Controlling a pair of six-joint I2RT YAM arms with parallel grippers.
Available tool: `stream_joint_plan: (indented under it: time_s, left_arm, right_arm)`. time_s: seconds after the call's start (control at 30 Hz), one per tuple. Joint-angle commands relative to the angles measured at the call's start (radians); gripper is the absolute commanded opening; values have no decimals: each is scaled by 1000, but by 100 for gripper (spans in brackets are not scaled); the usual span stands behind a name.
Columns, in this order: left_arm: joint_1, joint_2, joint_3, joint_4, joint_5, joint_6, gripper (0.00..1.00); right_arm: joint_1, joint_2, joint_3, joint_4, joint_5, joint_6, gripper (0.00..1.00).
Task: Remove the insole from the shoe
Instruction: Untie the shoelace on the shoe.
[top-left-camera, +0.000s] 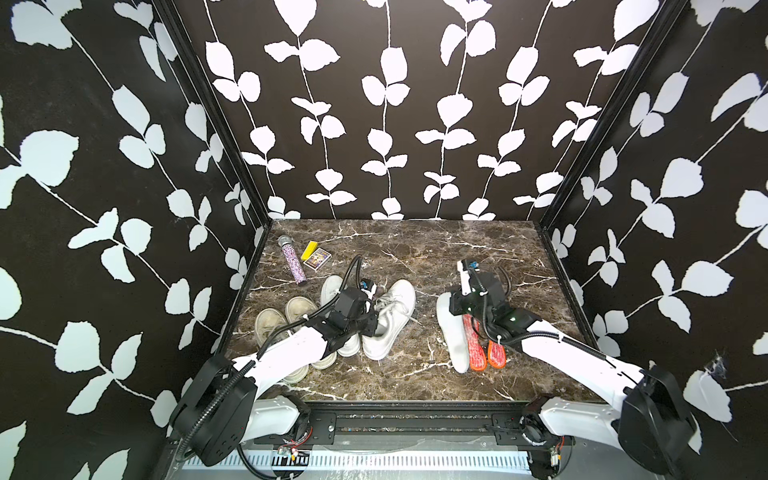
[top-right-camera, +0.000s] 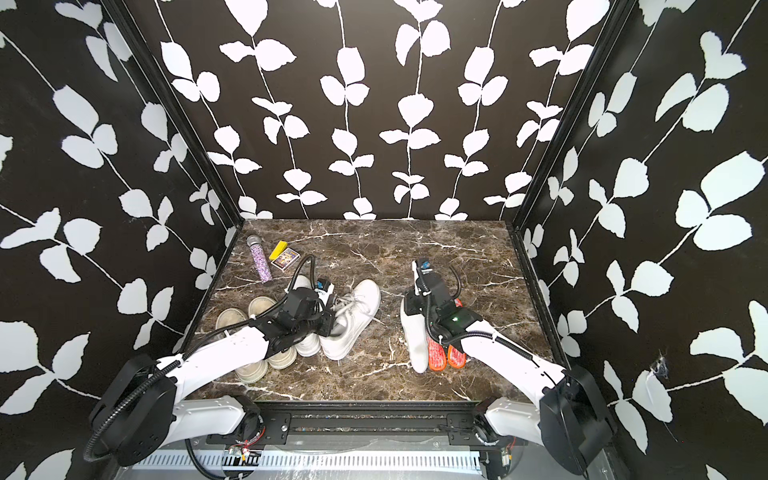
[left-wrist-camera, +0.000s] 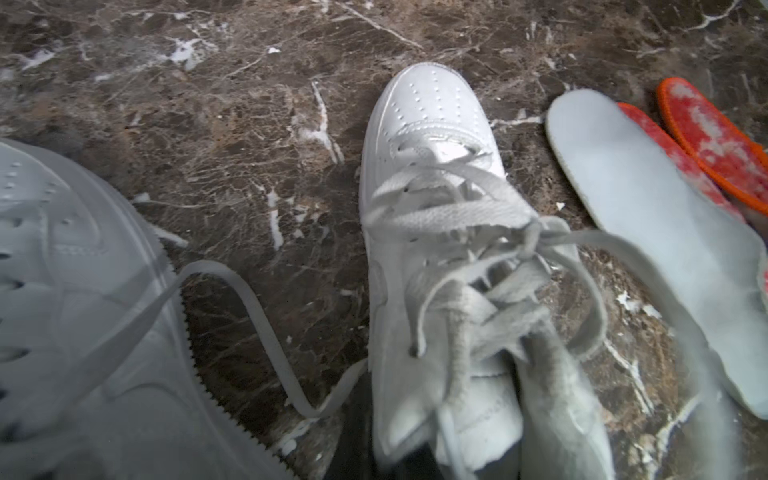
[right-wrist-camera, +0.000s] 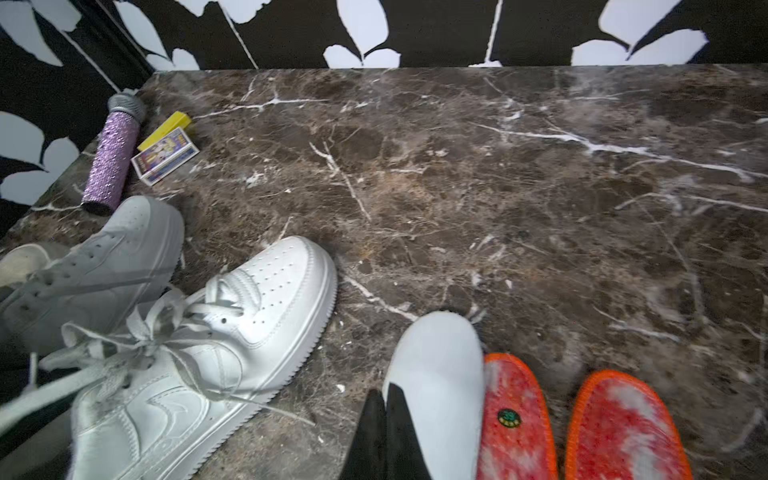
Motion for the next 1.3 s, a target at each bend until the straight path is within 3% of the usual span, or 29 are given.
stream_joint_plan:
  time_s: [0.0, 0.1, 0.23, 0.3, 0.43, 0.53, 0.8, 0.93, 1.27]
  left_arm:
    - [10, -24, -19, -19, -43, -12, 0]
    - [9, -29, -23, -7, -14, -5, 0]
    - [10, -32, -20, 17, 53, 11, 0]
    - [9, -30, -15, 35, 87, 18, 0]
    - [-2, -29, -9, 56, 118, 18, 0]
    - [-8, -31, -6, 58, 112, 20, 0]
    - [-12, -26, -2, 57, 115, 24, 0]
    - [-13, -31, -6, 58, 113, 24, 0]
    - [-13, -34, -10, 54, 109, 27, 0]
  right_arm:
    - [-19, -43, 10, -33, 68, 15, 0]
    - [-44, -58, 4, -10, -3, 1, 0]
    - [-38, 49, 42, 42, -294, 4, 1]
    - [-4, 105, 46, 97, -369, 36, 9]
    - [114, 190, 106, 105, -357, 51, 24]
    - [156, 239, 125, 144, -385, 101, 29]
    - [222, 332, 188, 125, -371, 119, 29]
    - [224, 355, 205, 85, -318, 112, 29]
    - [236, 399, 252, 15, -336, 75, 27]
